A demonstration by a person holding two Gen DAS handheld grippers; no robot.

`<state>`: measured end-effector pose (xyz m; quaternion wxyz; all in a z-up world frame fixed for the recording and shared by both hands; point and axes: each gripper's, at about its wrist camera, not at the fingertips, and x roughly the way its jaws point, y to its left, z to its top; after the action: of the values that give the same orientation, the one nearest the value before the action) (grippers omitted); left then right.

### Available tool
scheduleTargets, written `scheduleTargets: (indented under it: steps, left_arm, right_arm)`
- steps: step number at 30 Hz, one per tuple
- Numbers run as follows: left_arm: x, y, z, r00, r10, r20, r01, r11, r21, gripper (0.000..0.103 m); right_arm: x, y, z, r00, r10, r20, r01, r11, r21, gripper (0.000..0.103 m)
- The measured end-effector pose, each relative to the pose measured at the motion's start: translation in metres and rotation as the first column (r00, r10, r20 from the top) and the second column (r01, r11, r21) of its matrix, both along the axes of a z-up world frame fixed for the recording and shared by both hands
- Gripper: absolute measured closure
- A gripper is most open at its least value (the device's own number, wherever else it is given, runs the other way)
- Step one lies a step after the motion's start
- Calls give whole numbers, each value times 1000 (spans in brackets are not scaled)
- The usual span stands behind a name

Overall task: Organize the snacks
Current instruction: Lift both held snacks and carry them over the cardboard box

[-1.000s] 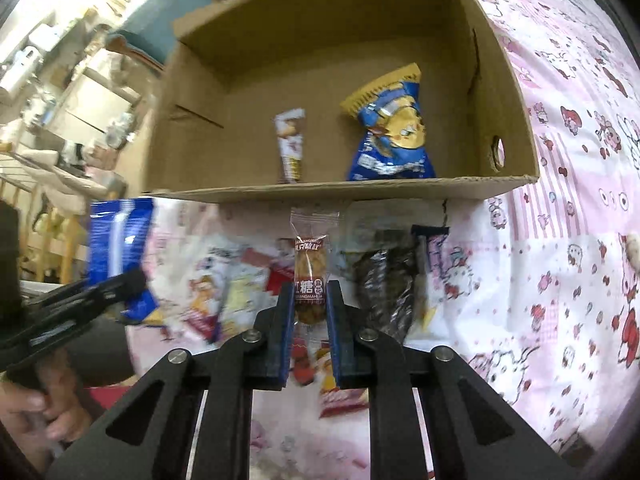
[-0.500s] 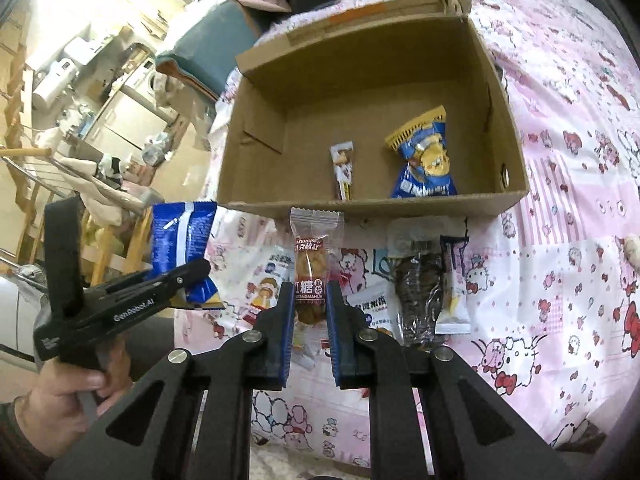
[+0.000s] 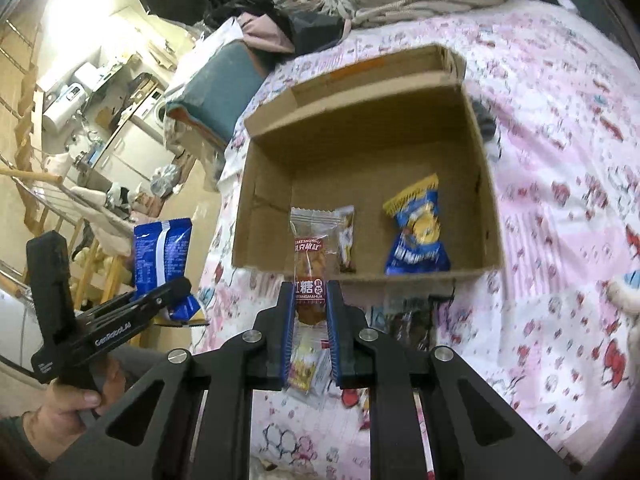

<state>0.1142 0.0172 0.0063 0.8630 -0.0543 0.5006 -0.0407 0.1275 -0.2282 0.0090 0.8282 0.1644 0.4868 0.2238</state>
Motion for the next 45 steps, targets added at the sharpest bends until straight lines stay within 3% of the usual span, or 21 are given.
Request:
scheduleTargets:
  steps: [7,15,23,31,34,45]
  left_arm:
    - [25,-13,18,998,-50,47,48,998,43,80]
    - [60,-34,24,994,-91,66,87,994,61,80]
    - [91,-46,-7,995,-96,37,94,994,49,80]
    - [98,-50,-41,993,-116,28,114,992,51,79]
    - [98,-49,-48,995,-101,19,100,992,71,79]
    - [106,-47,-54,997,-74,2,74,997,32,78]
  right_arm:
    - [21,1,15,999,-8,38,9,999,-37,87]
    - [51,3,7,1000,-19,23,20,998,-67,87]
    - [66,7,-28,999,-38,-25,37,998,-44,87]
    - [75,5,-61,991,-74,-112,69,997,-41,87]
    - [77,6,-69,986,-77,-144,71,996,-51,87]
    - [79,17,-85,979,-53,-195,37,996,-84,86]
